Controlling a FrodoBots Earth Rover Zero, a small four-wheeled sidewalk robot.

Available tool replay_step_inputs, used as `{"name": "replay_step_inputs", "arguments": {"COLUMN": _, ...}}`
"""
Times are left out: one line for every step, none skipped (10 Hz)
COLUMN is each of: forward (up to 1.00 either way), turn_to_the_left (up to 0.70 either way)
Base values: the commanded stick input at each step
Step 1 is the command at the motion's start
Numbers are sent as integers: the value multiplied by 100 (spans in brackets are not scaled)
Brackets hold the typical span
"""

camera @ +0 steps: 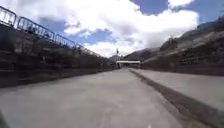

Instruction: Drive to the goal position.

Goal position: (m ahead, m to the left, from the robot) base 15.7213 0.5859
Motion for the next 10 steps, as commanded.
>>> {"name": "replay_step_inputs", "arguments": {"forward": 70, "turn_to_the_left": 0}}
{"name": "replay_step_inputs", "arguments": {"forward": 70, "turn_to_the_left": 0}}
{"name": "replay_step_inputs", "arguments": {"forward": 70, "turn_to_the_left": 0}}
{"name": "replay_step_inputs", "arguments": {"forward": 70, "turn_to_the_left": 0}}
{"name": "replay_step_inputs", "arguments": {"forward": 70, "turn_to_the_left": 0}}
{"name": "replay_step_inputs", "arguments": {"forward": 70, "turn_to_the_left": 0}}
{"name": "replay_step_inputs", "arguments": {"forward": 70, "turn_to_the_left": 0}}
{"name": "replay_step_inputs", "arguments": {"forward": 70, "turn_to_the_left": 0}}
{"name": "replay_step_inputs", "arguments": {"forward": 70, "turn_to_the_left": 0}}
{"name": "replay_step_inputs", "arguments": {"forward": 70, "turn_to_the_left": 0}}
